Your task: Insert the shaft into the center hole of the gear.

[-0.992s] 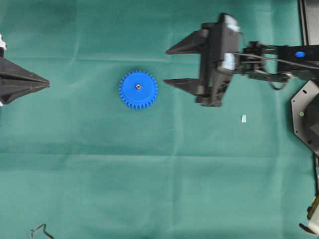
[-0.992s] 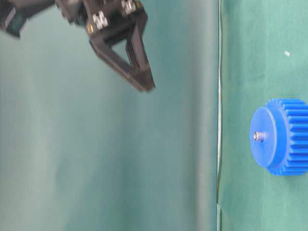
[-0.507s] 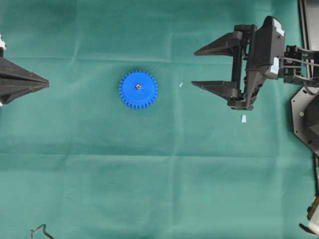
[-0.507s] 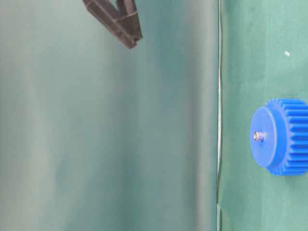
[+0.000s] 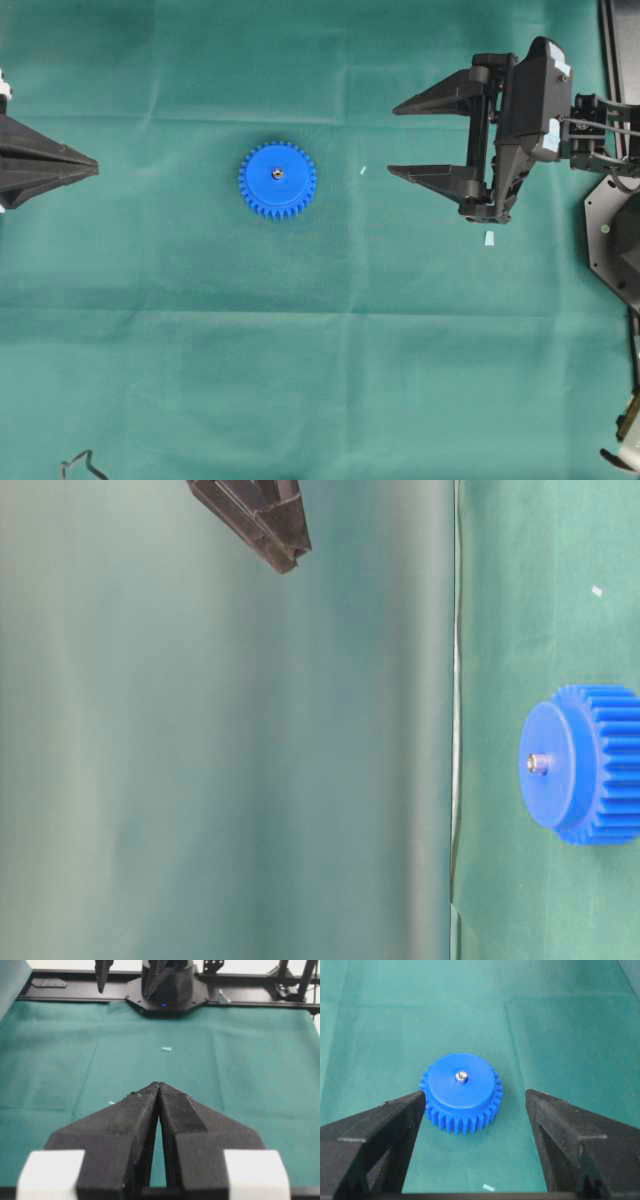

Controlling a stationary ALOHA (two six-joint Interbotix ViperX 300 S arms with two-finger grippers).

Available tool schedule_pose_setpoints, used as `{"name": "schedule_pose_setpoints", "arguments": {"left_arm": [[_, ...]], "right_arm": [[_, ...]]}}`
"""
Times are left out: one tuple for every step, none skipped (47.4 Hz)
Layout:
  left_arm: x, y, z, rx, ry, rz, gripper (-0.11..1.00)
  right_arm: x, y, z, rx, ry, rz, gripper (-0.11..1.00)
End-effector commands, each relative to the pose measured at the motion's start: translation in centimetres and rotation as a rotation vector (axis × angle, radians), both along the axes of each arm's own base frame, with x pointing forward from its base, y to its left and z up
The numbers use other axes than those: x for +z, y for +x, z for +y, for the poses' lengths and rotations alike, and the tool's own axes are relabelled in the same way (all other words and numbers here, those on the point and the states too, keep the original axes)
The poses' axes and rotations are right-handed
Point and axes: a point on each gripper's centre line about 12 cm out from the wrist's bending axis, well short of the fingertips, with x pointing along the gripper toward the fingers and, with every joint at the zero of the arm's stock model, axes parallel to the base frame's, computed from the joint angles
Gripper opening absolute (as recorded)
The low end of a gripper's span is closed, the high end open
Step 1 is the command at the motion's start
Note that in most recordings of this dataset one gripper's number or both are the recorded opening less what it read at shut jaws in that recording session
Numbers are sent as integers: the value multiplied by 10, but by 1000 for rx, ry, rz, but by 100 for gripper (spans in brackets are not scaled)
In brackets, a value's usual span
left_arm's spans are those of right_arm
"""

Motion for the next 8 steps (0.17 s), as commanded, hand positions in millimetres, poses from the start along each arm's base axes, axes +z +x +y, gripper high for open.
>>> {"name": "schedule_pose_setpoints", "arguments": {"left_arm": [[11,2,0,1,2,-28,0],[11,2,0,1,3,-28,0],[10,2,0,1,2,-26,0],[10,2,0,1,2,-26,0],[10,2,0,1,2,-26,0],[10,2,0,1,2,-26,0],[10,2,0,1,2,-26,0],[10,2,0,1,2,-25,0]], "right_arm": [[7,1,0,1,-4,-26,82],[7,1,0,0,-4,-26,82],[7,1,0,1,-4,-24,82],[6,1,0,0,-4,-23,82],[7,1,0,0,-4,-24,82],[7,1,0,0,-4,-24,82],[7,1,0,1,-4,-26,82],[7,1,0,1,-4,-24,82]]}}
